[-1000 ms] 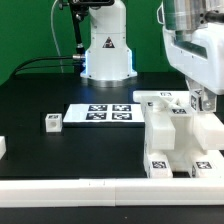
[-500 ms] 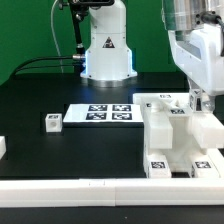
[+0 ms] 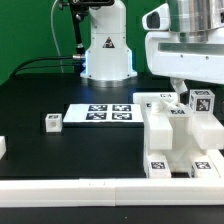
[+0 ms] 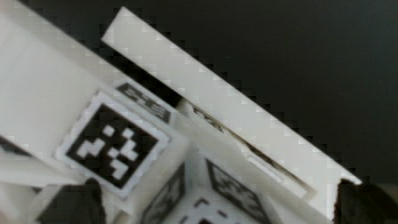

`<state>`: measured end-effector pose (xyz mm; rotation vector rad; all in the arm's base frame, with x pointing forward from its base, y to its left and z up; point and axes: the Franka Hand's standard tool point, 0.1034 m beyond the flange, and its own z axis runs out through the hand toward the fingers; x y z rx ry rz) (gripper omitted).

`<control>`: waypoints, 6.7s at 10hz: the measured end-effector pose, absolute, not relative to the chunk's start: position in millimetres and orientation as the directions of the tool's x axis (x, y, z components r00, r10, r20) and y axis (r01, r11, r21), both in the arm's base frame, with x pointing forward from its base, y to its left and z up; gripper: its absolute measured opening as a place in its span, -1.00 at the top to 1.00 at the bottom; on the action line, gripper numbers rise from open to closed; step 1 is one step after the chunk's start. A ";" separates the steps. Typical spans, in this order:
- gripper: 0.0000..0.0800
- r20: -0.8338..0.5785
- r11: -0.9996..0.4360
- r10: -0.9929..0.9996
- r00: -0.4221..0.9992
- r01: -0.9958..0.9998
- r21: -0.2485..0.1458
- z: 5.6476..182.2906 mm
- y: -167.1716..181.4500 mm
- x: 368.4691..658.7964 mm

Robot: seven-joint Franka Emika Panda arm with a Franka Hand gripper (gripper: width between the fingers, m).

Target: Assemble chair

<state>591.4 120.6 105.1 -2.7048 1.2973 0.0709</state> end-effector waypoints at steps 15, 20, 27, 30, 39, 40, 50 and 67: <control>0.31 0.020 -0.930 -0.354 0.935 -0.350 -0.117 109.8 116.9 594.5; 0.31 -0.015 -0.621 -0.777 0.629 -0.771 -0.144 109.6 113.6 599.2; 0.31 -0.141 -0.067 -0.987 0.082 -0.992 -0.107 108.5 113.5 596.9; 0.31 -0.204 0.177 -0.966 -0.161 -0.982 -0.063 107.2 114.0 596.7; -0.43 -0.232 0.373 -0.904 -0.359 -0.928 -0.017 104.3 120.3 594.2; -0.56 -0.232 0.369 -0.906 -0.355 -0.929 -0.018 104.2 120.5 594.1; -0.62 -0.248 0.150 -0.961 -0.118 -0.982 -0.112 128.4 84.1 606.4; -0.62 0.029 -0.871 -0.444 0.896 -0.424 -0.247 133.0 -36.3 597.6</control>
Offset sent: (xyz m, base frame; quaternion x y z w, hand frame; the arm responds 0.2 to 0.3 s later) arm 0.0077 -0.0063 0.0231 -0.0299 0.0344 -0.3151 0.9480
